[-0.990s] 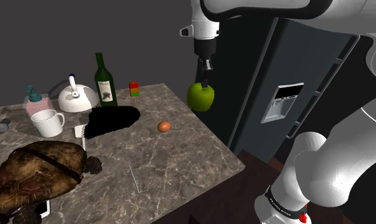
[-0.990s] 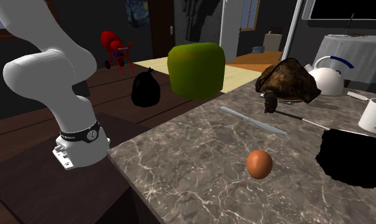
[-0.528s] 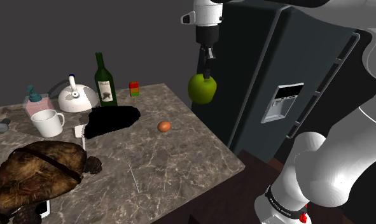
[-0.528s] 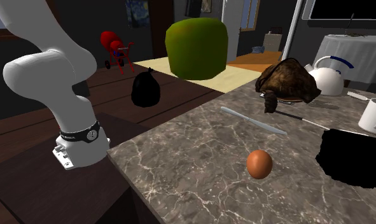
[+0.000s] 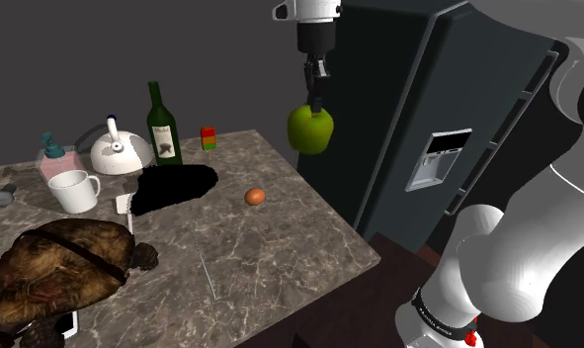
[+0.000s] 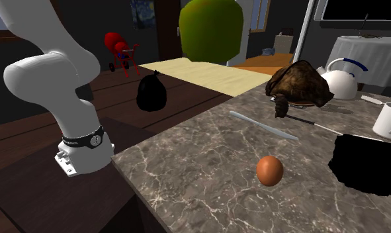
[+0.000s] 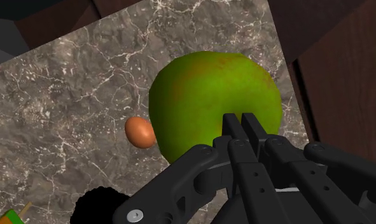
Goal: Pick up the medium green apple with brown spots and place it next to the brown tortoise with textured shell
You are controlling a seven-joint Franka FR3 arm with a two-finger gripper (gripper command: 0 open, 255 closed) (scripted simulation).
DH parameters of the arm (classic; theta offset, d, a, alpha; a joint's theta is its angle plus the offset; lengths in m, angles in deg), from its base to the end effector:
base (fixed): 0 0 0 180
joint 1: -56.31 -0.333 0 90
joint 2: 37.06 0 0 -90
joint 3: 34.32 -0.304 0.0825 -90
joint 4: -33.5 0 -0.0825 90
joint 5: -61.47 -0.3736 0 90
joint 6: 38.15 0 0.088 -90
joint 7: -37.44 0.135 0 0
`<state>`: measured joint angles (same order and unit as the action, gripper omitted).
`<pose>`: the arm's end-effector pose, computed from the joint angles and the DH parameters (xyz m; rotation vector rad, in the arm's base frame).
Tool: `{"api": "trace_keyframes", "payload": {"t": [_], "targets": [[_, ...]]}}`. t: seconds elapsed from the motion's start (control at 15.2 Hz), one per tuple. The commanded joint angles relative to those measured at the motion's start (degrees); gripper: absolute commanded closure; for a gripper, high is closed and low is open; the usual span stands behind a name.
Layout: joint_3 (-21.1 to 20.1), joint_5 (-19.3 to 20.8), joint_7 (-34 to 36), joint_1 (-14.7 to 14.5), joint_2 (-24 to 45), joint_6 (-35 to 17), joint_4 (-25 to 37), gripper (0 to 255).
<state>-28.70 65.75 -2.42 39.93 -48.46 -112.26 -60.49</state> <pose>0.4432 0.0675 0.6305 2.8255 1.3160 -0.2464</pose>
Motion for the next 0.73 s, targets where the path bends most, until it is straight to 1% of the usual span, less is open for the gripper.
{"api": "trace_keyframes", "payload": {"t": [0.0,0.33,0.66], "targets": [[-1.6,-0.8,2.8,-1.1,1.0,0.3,1.2,255],[-5.5,-2.6,9.7,-3.9,4.8,1.0,5.4,255],[-9.0,-3.7,16.5,-6.9,10.2,2.1,11.7,255]]}}
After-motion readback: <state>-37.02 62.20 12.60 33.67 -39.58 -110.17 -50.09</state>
